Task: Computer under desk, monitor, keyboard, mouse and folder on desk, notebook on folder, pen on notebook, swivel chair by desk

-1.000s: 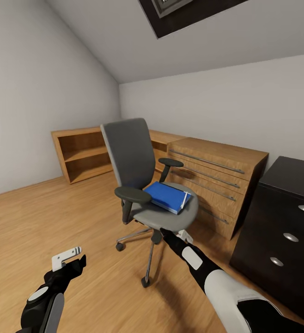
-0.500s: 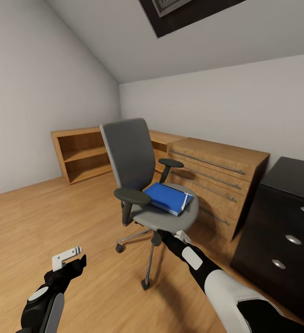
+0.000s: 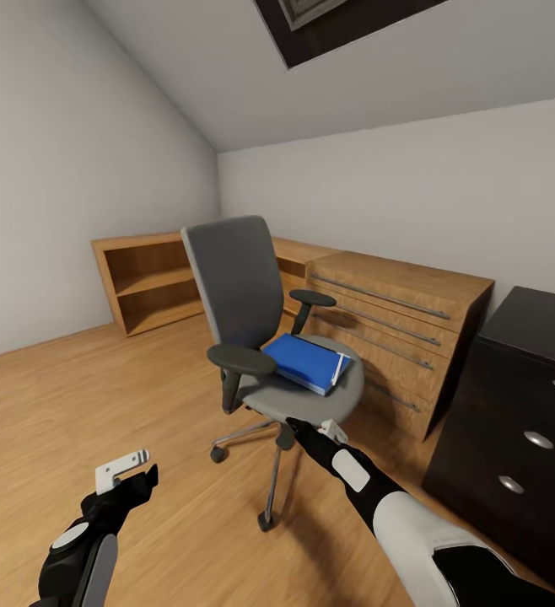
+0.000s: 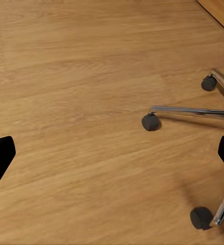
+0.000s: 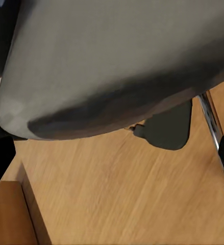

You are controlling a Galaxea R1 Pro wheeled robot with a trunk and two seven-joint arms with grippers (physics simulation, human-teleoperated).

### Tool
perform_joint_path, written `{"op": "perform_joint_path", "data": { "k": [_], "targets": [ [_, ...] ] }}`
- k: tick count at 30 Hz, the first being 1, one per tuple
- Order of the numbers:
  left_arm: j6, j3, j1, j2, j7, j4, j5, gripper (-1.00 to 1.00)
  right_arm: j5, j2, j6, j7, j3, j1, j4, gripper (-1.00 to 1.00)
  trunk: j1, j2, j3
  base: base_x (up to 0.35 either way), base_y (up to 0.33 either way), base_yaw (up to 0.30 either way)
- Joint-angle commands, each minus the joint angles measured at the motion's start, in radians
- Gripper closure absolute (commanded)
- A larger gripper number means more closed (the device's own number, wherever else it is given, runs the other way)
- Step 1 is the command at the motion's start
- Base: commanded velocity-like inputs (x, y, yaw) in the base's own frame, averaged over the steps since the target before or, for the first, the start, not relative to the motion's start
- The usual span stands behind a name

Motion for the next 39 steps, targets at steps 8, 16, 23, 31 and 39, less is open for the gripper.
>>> {"op": "perform_joint_path", "data": {
  "k": [8, 16, 23, 31, 39],
  "targets": [
    [0.004, 0.000, 0.000, -0.001, 0.007, -0.001, 0.011, -1.00, -0.008, 0.000, 0.002, 0.000, 0.003, -0.001, 0.000, -1.00, 0.000, 0.000, -0.001, 0.141, 0.000, 0.000],
    [0.002, -0.002, 0.000, -0.001, 0.007, -0.001, 0.011, -1.00, -0.006, 0.000, 0.000, 0.001, 0.003, -0.001, 0.000, -1.00, 0.000, 0.000, -0.001, 0.197, 0.000, 0.000],
    [0.002, -0.002, 0.000, -0.001, 0.007, -0.001, 0.011, -1.00, -0.006, 0.000, 0.000, 0.001, 0.003, -0.001, 0.000, -1.00, 0.000, 0.000, -0.001, 0.215, 0.000, 0.000],
    [0.002, -0.002, 0.000, -0.002, 0.008, -0.001, 0.011, -1.00, -0.006, 0.000, -0.001, 0.001, 0.004, -0.001, 0.000, -1.00, 0.000, 0.000, -0.001, 0.216, 0.000, 0.000],
    [0.004, -0.007, 0.000, -0.001, 0.007, 0.000, 0.011, -1.00, -0.006, 0.000, -0.001, 0.001, 0.004, -0.001, 0.000, -1.00, 0.000, 0.000, -0.001, 0.218, 0.000, 0.000]
  ]
}}
